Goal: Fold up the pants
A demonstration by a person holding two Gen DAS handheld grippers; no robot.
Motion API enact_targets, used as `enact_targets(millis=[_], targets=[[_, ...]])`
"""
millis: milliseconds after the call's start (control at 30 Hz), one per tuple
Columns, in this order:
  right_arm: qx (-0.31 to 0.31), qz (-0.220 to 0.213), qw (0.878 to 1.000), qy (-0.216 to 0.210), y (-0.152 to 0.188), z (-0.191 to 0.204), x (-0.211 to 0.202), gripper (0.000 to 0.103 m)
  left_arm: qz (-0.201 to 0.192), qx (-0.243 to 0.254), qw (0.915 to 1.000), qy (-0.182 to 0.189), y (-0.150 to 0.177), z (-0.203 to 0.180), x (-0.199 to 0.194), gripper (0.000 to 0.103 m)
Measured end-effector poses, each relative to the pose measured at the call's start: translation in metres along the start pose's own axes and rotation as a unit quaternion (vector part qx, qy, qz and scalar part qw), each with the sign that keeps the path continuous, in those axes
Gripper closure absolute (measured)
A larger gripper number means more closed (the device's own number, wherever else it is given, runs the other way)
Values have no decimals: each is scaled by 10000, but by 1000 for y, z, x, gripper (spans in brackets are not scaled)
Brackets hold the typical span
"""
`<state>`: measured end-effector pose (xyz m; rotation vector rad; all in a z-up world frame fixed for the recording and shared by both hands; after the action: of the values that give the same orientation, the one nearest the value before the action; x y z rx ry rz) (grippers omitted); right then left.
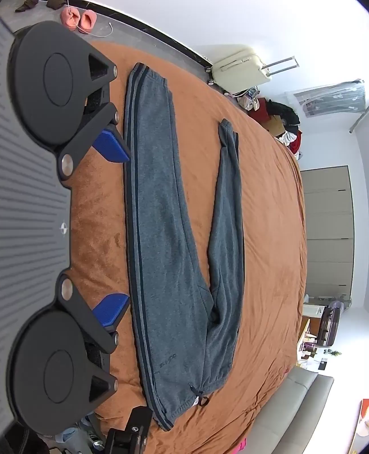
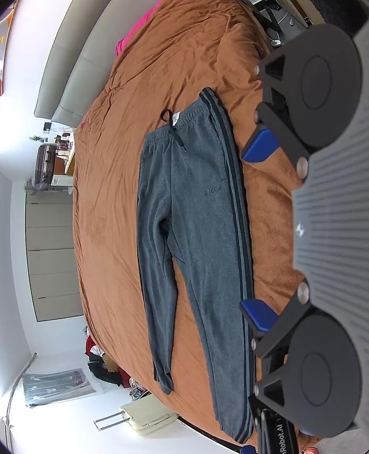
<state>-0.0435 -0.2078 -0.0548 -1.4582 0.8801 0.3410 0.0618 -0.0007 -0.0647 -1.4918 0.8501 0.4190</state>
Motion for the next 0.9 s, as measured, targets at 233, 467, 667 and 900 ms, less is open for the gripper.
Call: enact_targets(millis=[233, 467, 667, 900], targets=[[-3, 3, 10000, -22, 0, 1, 0, 5, 26, 92, 10000, -6, 4, -4, -1, 0], [21, 15, 10000, -20, 0, 0, 0, 5, 39, -15, 10000, -24, 0, 4, 1, 0], [13, 10, 10000, -7, 0, 0, 0, 5, 47, 13, 10000, -46, 0, 1, 2, 0], [24, 11, 10000, -12, 0, 3, 1, 5, 53, 32, 10000, -28, -1, -1, 2, 0]])
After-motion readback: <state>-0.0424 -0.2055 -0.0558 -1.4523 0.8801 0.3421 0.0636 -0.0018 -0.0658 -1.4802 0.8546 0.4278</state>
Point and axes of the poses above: each gripper's, at about its wrist camera, not at the fingertips, and x roughly the way its jaws point, z to its left, y to its underside, the point moved 9 cm from there along x, roughly the way its jaws point, and after that the axes turned 14 degrees about y, right-handed, at the moved point
